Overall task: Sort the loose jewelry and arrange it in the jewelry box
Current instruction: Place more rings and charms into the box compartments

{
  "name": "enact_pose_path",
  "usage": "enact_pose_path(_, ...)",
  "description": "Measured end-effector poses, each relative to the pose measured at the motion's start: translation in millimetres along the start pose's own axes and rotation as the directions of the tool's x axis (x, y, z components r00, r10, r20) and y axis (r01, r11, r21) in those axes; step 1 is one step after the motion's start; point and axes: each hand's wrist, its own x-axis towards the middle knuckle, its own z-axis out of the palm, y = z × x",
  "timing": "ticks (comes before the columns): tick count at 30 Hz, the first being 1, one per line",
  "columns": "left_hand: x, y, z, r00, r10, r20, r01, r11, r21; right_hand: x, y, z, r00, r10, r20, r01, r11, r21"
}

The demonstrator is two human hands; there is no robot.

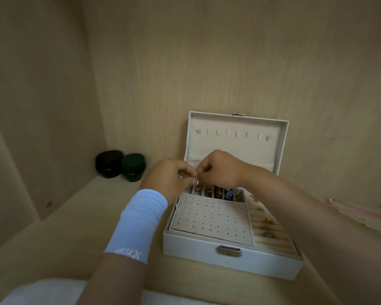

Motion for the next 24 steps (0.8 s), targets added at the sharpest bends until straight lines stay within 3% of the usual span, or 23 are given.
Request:
enact_pose_path(5,1,1,3,0.998,-0.007,-0.062,0.008,1.0,0.026,-8,-5,-13,0.99,0.11,0.091,-0.133,0.946,0.296)
enact_pose_path(10,1,1,3,0.998,0.016,-0.058,-0.013,0.999,0.05,-10,2,-4,0.986,0.164,0.042,-0.168,0.916,0.364)
enact_pose_path(15,0,0,-1,1.0,0.028,-0.01,-0.027,0.996,0.083,-1,6,8,0.989,0.147,-0.028,-0.136,0.961,0.241)
enact_pose_path(20,-3,2,-1,0.999,0.044,-0.014,-0.043,0.995,0.093,4,0,11,0.984,0.177,0.024,-0.177,0.984,-0.002)
enact_pose_path(24,-6,9,0,0.997,0.076,-0.029,-0.073,0.993,0.092,-12,1,-9,0.984,0.174,-0.044,-0.176,0.984,-0.038)
